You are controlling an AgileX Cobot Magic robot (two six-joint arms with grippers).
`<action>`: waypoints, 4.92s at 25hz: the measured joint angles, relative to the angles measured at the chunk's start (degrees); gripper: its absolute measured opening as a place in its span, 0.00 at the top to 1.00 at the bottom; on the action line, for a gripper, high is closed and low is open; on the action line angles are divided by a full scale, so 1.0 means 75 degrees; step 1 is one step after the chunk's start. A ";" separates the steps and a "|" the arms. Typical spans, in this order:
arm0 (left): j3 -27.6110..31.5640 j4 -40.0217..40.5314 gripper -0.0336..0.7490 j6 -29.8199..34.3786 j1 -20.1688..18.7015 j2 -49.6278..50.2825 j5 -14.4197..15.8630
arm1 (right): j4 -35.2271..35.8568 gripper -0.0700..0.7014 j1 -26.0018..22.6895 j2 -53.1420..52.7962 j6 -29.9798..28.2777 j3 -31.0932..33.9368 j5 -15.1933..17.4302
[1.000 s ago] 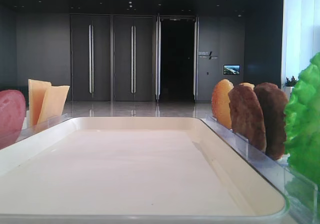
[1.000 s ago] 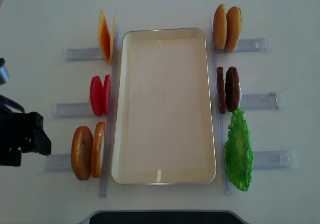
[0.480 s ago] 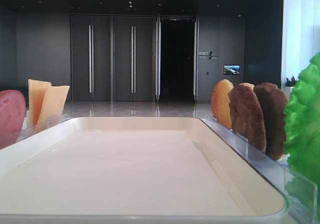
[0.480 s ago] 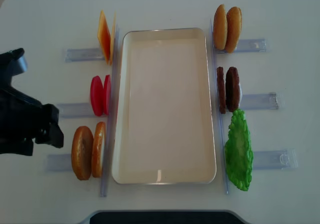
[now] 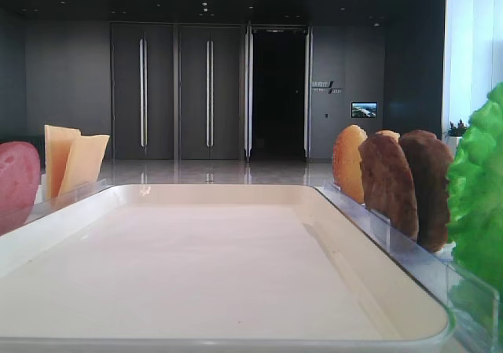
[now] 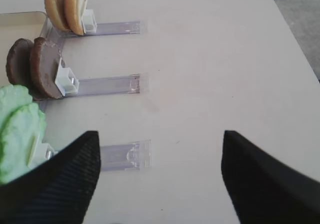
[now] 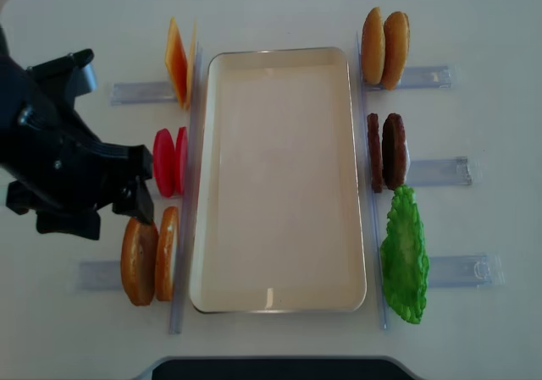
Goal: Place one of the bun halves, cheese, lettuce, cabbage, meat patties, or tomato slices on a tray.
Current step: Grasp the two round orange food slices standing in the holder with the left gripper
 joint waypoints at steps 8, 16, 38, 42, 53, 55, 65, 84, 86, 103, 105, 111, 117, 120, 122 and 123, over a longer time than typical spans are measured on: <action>-0.0298 0.0003 0.22 -0.0650 -0.0737 0.1022 -0.0057 | 0.0000 0.24 0.0000 0.0000 0.0000 0.0000 0.0000; -0.0298 0.0003 0.22 -0.0870 -0.0737 0.1474 -0.0084 | 0.0000 0.24 0.0000 0.0000 0.0000 0.0000 0.0000; -0.0313 0.0115 0.22 -0.0879 -0.0737 0.2104 -0.0108 | 0.0000 0.24 0.0000 0.0000 0.0000 0.0000 0.0000; -0.0313 0.0115 0.22 -0.0821 -0.0737 0.2194 -0.0114 | 0.0000 0.24 0.0000 0.0000 0.0000 0.0000 0.0000; -0.0321 0.0115 0.22 -0.0743 -0.0737 0.2466 -0.0326 | 0.0000 0.24 0.0000 0.0000 0.0000 0.0000 0.0000; -0.0321 0.0115 0.22 -0.0727 -0.0737 0.2562 -0.0336 | 0.0000 0.24 0.0000 0.0000 0.0000 0.0000 0.0000; -0.0326 0.0115 0.22 -0.0553 -0.0737 0.2709 -0.0466 | 0.0000 0.24 0.0000 0.0000 0.0000 0.0000 0.0000; -0.0326 -0.0122 0.47 0.0025 -0.0737 0.2709 -0.0282 | 0.0000 0.24 0.0000 0.0000 0.0000 0.0000 0.0000; -0.0326 -0.0122 0.47 0.0043 -0.0737 0.2709 -0.0268 | 0.0000 0.24 0.0000 0.0000 0.0000 0.0000 0.0000; -0.0326 0.0058 0.68 0.0051 -0.0737 0.2709 -0.0254 | 0.0000 0.24 0.0000 0.0000 0.0000 0.0000 0.0000; -0.0326 0.0117 0.70 0.0051 -0.0737 0.2709 -0.0239 | 0.0000 0.24 0.0000 0.0000 0.0000 0.0000 0.0000; -0.0326 0.0263 0.79 0.0202 -0.0737 0.2709 -0.0146 | 0.0000 0.24 0.0000 0.0000 0.0000 0.0000 0.0000; -0.0326 0.0272 0.79 0.0332 -0.0737 0.2709 -0.0146 | 0.0000 0.24 0.0000 0.0000 0.0000 0.0000 0.0000; -0.0326 0.0272 0.79 0.0356 -0.0737 0.2685 -0.0146 | 0.0000 0.24 0.0000 0.0000 0.0000 0.0000 0.0000; -0.0326 0.0272 0.80 0.0358 -0.0737 0.2548 -0.0146 | 0.0000 0.24 0.0000 0.0000 0.0000 0.0000 0.0000; -0.0326 0.0272 0.80 0.0358 -0.0737 0.2429 -0.0146 | 0.0000 0.24 0.0000 0.0000 0.0000 0.0000 0.0000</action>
